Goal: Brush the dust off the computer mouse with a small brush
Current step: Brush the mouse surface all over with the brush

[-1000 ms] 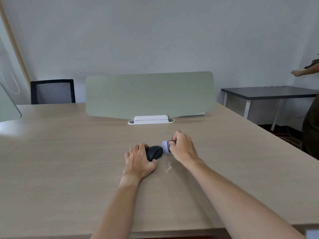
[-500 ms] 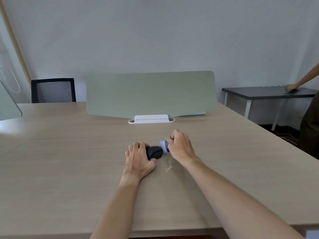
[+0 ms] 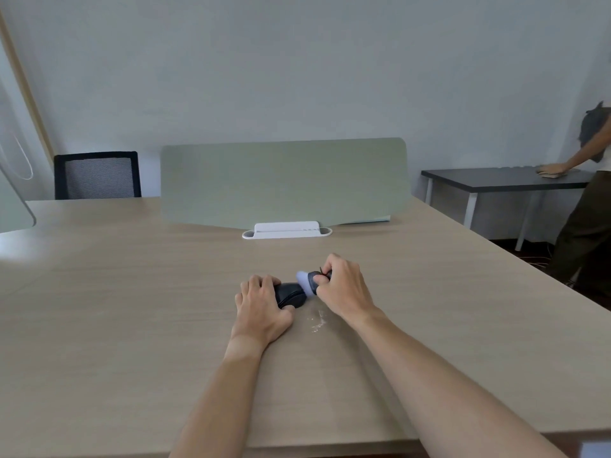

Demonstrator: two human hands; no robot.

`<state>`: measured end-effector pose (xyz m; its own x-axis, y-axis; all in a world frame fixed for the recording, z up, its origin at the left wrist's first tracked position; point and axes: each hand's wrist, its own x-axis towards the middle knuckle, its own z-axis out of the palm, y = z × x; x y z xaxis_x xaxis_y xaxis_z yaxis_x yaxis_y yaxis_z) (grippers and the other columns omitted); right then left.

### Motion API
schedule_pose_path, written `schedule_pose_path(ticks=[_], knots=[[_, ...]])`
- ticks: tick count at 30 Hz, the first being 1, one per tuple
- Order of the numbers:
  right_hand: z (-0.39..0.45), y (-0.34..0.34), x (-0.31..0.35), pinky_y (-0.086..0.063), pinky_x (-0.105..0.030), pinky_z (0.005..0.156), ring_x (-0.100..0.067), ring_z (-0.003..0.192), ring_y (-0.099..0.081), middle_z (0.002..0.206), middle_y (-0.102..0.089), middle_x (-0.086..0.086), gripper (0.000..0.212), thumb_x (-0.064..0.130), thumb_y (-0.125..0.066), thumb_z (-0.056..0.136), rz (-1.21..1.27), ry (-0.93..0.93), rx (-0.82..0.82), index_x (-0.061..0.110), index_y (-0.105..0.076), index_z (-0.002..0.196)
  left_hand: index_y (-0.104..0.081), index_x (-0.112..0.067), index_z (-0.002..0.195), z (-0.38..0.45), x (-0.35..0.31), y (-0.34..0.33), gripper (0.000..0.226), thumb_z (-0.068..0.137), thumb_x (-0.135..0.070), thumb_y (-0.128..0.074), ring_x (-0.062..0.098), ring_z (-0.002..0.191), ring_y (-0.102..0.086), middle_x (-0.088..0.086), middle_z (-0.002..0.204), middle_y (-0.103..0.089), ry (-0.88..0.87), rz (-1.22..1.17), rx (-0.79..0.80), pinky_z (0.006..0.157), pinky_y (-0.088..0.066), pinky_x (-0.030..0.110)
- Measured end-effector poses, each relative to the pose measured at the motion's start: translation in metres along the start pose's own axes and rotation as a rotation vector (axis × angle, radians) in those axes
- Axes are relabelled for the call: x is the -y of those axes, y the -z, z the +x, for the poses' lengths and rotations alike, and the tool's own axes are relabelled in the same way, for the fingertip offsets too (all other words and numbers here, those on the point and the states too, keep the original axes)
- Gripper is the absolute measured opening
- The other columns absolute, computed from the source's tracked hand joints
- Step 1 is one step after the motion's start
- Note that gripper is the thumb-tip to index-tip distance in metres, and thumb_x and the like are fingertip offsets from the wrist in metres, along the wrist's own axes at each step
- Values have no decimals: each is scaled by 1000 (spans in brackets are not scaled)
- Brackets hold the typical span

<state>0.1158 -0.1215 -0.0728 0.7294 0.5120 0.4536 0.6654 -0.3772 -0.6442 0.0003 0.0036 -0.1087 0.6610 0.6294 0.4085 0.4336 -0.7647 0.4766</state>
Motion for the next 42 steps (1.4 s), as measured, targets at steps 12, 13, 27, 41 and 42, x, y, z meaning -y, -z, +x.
schedule_pose_path(ticks=[12, 13, 27, 41, 42], knots=[[-1, -4, 12, -48, -37, 67, -30, 79, -57, 83, -62, -8, 14, 16, -57, 90, 57, -47, 10, 7, -52, 81, -57, -26, 115, -3, -2, 4, 53, 63, -28, -45, 24, 106, -39, -2, 113, -51, -45, 37, -17, 91, -31, 34], [0, -3, 12, -47, -37, 67, -32, 81, -56, 88, -63, -10, 13, 15, -55, 92, 11, -38, -2, 9, -50, 81, -57, -27, 114, -3, -2, 4, 55, 61, -27, -42, 24, 106, -39, -3, 113, -51, -48, 33, -25, 91, -31, 34], [-2, 4, 11, -47, -37, 67, -32, 82, -58, 90, -63, -8, 9, 16, -54, 90, -46, -57, 26, 12, -50, 82, -63, -28, 124, 0, -3, 4, 62, 69, -3, -46, 26, 116, -39, 3, 122, -52, -36, -29, -6, 99, -37, 41], [-1, 3, 3, -47, -36, 66, -27, 78, -57, 83, -62, -4, 15, 18, -55, 88, 14, -82, 10, 15, -48, 75, -63, -27, 124, -4, -6, 8, 65, 66, -23, -33, 27, 119, -38, 3, 124, -57, -26, -68, 18, 99, -38, 42], [0, 4, 3, -47, -35, 64, -26, 77, -57, 81, -62, -3, 14, 17, -56, 88, 39, -77, -3, 14, -49, 75, -64, -26, 122, -3, -5, 7, 59, 71, -25, -35, 27, 119, -39, 3, 123, -58, -24, -79, 9, 98, -38, 41]])
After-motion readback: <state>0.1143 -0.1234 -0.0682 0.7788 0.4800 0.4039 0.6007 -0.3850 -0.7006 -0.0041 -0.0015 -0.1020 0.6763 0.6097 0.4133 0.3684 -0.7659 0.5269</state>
